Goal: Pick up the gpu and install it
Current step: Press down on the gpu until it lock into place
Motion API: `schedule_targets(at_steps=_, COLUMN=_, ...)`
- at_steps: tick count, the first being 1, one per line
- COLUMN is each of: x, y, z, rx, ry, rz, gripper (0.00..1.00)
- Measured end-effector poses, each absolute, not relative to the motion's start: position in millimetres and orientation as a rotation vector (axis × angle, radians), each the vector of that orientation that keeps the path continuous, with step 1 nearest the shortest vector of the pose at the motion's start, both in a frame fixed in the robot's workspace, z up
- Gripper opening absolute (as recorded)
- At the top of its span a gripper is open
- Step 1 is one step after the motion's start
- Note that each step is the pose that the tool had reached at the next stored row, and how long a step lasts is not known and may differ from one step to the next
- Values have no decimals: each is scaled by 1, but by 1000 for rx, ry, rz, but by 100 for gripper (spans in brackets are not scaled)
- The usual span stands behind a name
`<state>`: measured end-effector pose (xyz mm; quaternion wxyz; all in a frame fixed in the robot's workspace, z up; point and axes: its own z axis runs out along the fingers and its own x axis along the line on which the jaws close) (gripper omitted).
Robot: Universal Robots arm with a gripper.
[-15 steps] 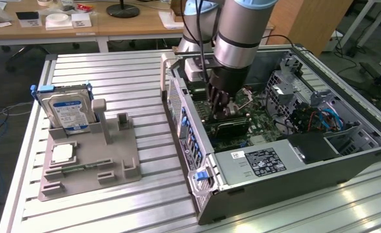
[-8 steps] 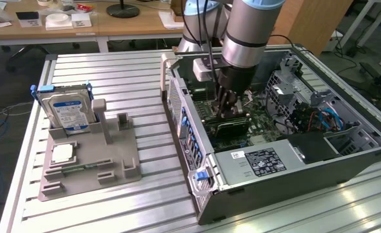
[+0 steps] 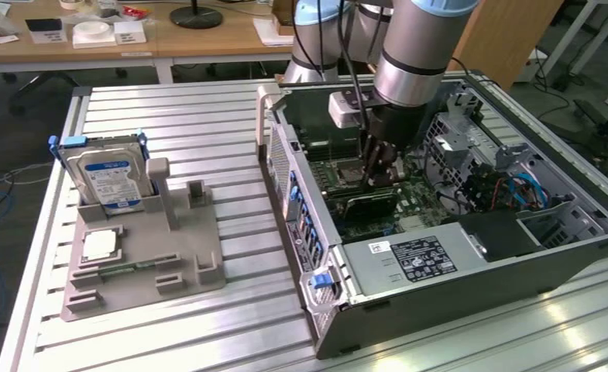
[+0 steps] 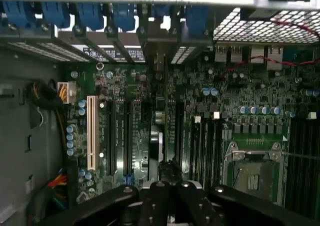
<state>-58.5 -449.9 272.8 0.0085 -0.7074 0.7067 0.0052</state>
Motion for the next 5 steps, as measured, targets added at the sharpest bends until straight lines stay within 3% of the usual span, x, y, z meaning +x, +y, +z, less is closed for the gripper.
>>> schedule_targets(at_steps=5, x=-59, y=-450, z=273, rx=-2210, ry=2208, rz=16, gripper=11)
